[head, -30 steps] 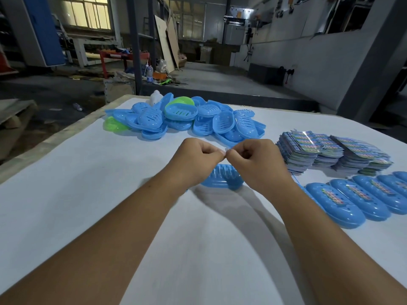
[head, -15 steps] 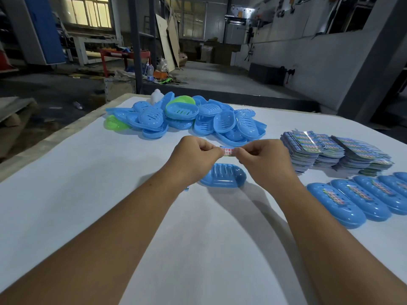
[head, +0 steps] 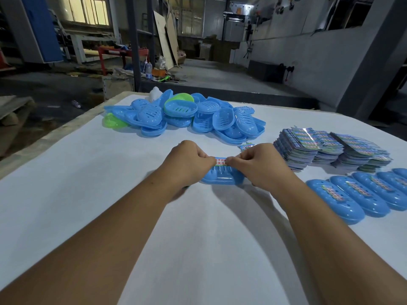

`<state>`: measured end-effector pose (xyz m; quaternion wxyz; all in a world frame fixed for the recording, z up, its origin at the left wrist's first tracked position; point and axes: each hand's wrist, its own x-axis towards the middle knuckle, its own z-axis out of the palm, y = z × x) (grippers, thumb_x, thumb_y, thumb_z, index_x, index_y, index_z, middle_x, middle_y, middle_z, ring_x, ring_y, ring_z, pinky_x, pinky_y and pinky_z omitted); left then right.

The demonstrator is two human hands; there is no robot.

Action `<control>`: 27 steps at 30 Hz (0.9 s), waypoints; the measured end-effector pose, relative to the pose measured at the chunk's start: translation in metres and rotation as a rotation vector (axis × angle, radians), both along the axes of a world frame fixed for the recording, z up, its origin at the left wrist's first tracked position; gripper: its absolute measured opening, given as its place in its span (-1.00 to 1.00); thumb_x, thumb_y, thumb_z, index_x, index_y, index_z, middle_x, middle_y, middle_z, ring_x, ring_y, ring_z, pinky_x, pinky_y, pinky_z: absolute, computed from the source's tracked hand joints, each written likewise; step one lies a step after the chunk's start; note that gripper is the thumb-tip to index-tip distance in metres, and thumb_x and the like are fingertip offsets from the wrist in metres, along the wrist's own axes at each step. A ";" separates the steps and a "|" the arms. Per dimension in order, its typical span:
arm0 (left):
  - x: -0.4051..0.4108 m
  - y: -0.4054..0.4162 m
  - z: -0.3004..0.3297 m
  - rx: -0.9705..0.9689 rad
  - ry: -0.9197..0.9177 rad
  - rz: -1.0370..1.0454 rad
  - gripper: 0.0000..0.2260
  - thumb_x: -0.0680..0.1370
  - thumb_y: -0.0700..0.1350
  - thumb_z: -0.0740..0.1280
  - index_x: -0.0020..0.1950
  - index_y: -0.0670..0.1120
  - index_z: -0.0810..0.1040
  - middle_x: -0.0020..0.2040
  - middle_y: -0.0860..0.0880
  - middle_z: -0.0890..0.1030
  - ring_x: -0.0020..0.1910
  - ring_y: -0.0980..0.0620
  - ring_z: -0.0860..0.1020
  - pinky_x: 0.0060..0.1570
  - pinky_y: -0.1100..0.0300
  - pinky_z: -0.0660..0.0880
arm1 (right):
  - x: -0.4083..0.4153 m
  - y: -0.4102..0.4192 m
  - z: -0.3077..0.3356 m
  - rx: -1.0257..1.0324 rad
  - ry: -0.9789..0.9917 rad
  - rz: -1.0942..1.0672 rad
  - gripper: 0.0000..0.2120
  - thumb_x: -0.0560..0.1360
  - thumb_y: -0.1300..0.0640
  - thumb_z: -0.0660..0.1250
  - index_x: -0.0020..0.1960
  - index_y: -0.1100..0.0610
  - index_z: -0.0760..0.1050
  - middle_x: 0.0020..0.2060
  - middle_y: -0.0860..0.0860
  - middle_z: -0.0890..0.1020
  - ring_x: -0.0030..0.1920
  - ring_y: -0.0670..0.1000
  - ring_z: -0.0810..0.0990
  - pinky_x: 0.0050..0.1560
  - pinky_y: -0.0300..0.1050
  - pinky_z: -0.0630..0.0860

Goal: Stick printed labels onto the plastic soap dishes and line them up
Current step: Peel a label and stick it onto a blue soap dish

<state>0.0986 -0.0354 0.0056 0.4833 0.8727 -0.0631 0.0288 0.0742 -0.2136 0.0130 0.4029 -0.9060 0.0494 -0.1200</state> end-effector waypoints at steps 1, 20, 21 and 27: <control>0.001 0.000 -0.001 0.017 -0.003 0.001 -0.82 0.42 -0.06 0.41 -0.32 -0.13 0.66 -0.36 -0.04 0.63 -0.32 -0.11 0.54 -0.24 0.06 0.53 | 0.000 0.000 0.000 -0.026 0.010 -0.001 -0.69 0.43 -0.06 0.51 -0.37 0.13 0.65 -0.60 -0.05 0.47 -0.61 -0.11 0.30 -0.41 -0.16 0.34; -0.003 -0.004 0.002 0.384 -0.125 0.033 -0.81 0.43 0.07 0.40 -0.26 -0.02 0.66 -0.26 0.02 0.67 -0.14 -0.03 0.62 -0.21 0.16 0.50 | 0.000 0.004 -0.003 -0.173 0.027 -0.047 -0.74 0.38 -0.11 0.53 -0.36 0.04 0.65 -0.45 -0.07 0.65 -0.41 -0.11 0.54 -0.36 -0.15 0.46; -0.003 -0.005 0.002 0.426 -0.152 0.051 -0.79 0.44 0.09 0.40 -0.25 -0.02 0.64 -0.25 0.02 0.66 -0.15 -0.05 0.61 -0.21 0.15 0.50 | 0.000 0.005 -0.003 -0.191 0.025 -0.062 -0.73 0.37 -0.11 0.52 -0.37 0.05 0.64 -0.45 -0.07 0.65 -0.37 -0.08 0.57 -0.32 -0.12 0.49; -0.004 -0.017 -0.001 0.695 -0.323 0.157 -0.72 0.53 0.18 0.26 -0.12 -0.01 0.56 -0.29 0.02 0.45 -0.23 -0.09 0.45 -0.27 0.14 0.32 | -0.001 0.020 -0.008 -0.385 -0.023 -0.179 -0.63 0.41 -0.16 0.38 -0.30 0.15 0.61 -0.37 0.07 0.65 -0.25 0.12 0.62 -0.27 -0.06 0.55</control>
